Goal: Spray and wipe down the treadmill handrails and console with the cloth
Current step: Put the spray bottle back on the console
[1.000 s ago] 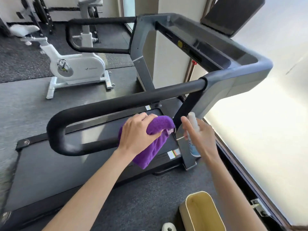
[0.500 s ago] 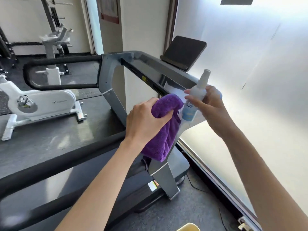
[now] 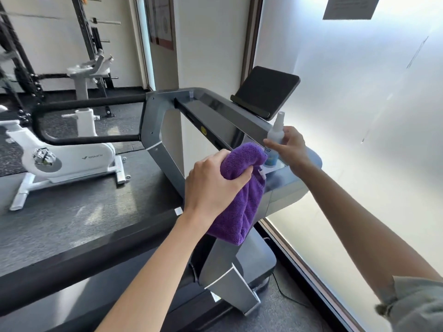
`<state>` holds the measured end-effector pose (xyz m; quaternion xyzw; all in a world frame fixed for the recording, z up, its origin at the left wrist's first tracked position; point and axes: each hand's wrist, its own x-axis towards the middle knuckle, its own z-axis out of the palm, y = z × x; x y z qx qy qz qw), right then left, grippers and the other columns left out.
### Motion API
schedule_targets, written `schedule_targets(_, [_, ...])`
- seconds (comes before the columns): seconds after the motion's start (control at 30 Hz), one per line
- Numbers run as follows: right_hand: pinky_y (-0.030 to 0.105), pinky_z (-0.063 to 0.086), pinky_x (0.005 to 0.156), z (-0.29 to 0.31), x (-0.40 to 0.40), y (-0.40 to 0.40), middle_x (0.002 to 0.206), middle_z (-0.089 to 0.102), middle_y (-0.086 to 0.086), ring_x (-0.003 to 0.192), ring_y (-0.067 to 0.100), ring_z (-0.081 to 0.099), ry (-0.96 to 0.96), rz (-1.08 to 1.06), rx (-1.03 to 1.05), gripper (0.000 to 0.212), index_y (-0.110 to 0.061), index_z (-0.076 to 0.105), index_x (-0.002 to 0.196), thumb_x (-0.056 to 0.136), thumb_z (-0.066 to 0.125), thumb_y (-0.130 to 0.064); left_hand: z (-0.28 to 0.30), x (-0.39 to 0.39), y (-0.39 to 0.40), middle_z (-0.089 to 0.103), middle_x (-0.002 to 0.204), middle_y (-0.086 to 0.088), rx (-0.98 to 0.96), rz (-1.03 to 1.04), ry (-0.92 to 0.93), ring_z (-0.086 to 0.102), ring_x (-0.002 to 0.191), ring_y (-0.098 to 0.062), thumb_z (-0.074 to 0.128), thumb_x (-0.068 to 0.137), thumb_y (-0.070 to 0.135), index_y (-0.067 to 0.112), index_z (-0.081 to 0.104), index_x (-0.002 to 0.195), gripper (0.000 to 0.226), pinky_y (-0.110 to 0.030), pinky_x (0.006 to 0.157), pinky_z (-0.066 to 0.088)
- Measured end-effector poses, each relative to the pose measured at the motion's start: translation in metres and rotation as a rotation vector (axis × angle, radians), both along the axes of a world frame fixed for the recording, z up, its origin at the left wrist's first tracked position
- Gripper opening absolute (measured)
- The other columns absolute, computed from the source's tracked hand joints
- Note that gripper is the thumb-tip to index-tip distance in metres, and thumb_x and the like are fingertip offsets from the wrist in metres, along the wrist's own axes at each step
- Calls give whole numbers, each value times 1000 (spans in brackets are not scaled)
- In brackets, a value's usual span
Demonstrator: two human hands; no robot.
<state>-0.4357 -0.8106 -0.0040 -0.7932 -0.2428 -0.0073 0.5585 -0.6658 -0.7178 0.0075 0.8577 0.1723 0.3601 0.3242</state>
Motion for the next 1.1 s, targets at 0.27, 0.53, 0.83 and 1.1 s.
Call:
schedule_targets(0.27, [29, 52, 88, -12, 23, 6, 108, 52, 9, 100, 20, 51, 8, -35, -66, 50, 4, 51, 132, 91, 77, -9, -7, 9, -9, 52, 57, 12, 13, 3, 0, 51, 57, -6, 70, 80, 52, 32, 44, 63, 37, -25, 57, 42])
schedule_targets(0.53, [54, 51, 104, -25, 31, 9, 112, 55, 12, 112, 30, 58, 21, -12, -130, 53, -3, 48, 132, 88, 77, -1, -8, 8, -10, 53, 58, 13, 22, 10, -15, 51, 56, -2, 70, 81, 53, 30, 50, 69, 32, -18, 55, 37])
schedule_targets(0.83, [21, 31, 109, -12, -47, -26, 159, 41, 7, 135, 9, 43, -134, -70, -33, 78, -11, 30, 155, 93, 77, -23, -10, -2, -10, 53, 58, 16, 8, -11, -49, 53, 59, 3, 69, 82, 51, 34, 48, 69, 30, -5, 54, 35])
schedule_targets(1.1, [28, 53, 104, -26, -212, -68, 141, 56, -15, 129, 6, 59, 339, 228, 208, 96, -29, 43, 145, 62, 73, -67, -28, -11, -18, 59, 93, 2, -140, -114, -141, 56, 87, -14, 66, 83, 55, 23, 59, 102, 38, -25, 80, 47])
